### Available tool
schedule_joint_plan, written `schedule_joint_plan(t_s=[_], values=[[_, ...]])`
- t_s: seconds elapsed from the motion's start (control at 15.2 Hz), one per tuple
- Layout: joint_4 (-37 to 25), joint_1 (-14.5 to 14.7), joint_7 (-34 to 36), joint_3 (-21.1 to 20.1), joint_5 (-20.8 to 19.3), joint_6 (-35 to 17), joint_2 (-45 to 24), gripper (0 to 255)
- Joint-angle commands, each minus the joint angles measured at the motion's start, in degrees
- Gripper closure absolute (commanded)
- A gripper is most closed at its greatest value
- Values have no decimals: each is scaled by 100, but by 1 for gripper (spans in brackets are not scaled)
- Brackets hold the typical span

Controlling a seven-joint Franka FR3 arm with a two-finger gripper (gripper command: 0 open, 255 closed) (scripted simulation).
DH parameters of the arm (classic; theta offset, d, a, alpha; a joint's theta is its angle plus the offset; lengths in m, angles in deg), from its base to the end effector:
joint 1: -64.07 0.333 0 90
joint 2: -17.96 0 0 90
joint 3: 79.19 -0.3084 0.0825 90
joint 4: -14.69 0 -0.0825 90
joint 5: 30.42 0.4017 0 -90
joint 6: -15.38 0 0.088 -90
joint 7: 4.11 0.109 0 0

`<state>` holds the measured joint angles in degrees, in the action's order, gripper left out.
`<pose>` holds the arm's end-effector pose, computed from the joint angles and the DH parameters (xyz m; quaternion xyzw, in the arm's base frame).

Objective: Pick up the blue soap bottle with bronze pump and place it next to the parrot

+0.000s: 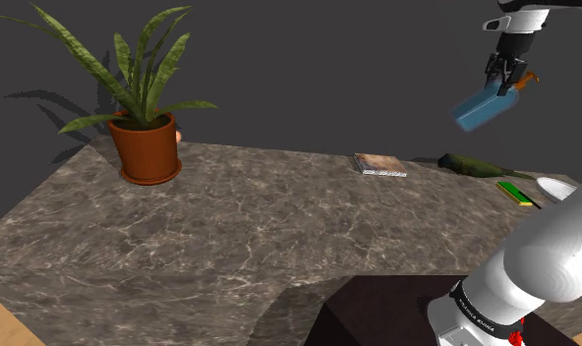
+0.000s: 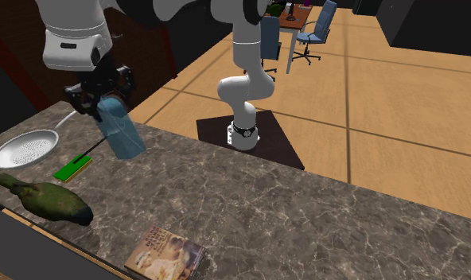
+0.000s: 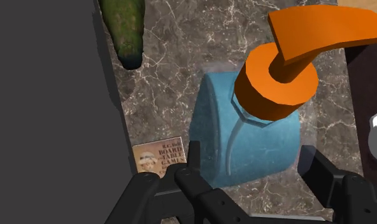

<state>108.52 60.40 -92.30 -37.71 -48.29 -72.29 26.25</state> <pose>0.3336 -0.4223 0.6396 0.9263 0.3611 -0.0987 0.0432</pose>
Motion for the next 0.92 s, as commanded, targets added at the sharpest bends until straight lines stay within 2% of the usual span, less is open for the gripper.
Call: schedule_joint_plan(t_s=[0.0, 0.26, 0.53, 0.66, 0.86], values=[[-182, -141, -431, 283, 115, -94, -209, 255], [-460, -425, -1153, 734, 380, -249, -575, 255], [-870, -845, -1982, 1175, 884, -377, -1155, 255], [-1134, -1154, -2428, 1347, 1229, -408, -1524, 255], [-1624, -1776, -3089, 1482, 1815, -384, -2136, 255]])
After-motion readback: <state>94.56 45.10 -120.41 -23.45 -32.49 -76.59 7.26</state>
